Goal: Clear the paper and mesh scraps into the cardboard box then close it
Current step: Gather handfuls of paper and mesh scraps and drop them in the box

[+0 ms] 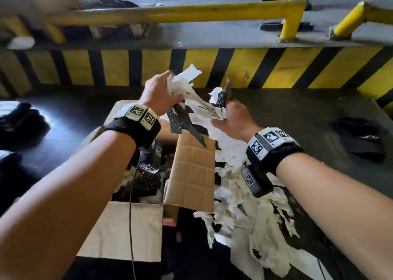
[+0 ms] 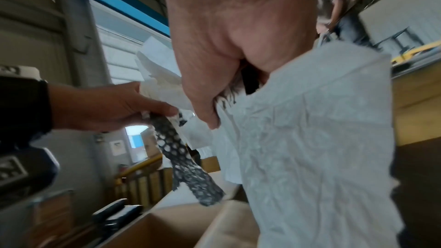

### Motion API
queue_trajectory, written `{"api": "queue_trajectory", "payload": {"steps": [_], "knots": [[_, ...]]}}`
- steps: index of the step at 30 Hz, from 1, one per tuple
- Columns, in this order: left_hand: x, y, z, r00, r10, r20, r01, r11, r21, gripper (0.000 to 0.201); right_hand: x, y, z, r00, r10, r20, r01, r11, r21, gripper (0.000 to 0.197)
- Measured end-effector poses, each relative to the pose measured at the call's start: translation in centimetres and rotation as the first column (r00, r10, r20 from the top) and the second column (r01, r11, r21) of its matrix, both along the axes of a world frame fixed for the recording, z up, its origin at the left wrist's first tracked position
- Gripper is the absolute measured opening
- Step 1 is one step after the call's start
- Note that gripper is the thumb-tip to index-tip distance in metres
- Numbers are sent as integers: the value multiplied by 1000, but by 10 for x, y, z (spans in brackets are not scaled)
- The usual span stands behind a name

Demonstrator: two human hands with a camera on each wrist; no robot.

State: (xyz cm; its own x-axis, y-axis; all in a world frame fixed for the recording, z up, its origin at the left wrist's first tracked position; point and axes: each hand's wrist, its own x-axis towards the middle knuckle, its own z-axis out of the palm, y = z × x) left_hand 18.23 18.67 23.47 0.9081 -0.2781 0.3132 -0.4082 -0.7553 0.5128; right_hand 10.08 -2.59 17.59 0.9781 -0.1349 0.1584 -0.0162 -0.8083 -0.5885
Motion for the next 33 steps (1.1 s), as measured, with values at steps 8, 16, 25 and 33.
{"api": "queue_trajectory", "payload": {"steps": [8, 16, 25, 33], "knots": [[-11, 166, -64, 960, 258, -107, -246, 962, 117, 53, 15, 179, -37, 982, 191, 3, -190, 971, 144, 45], [-16, 242, -146, 878, 220, -425, -83, 944, 318, 76, 10, 242, -95, 859, 287, -423, -330, 944, -29, 103], [-7, 235, -129, 866, 266, -423, -80, 909, 408, 114, 3, 216, -67, 954, 207, -219, -259, 934, -245, 54], [-9, 90, -89, 907, -11, -421, 145, 947, 287, 87, -24, 85, -46, 991, 48, -127, -71, 980, -187, 52]]}}
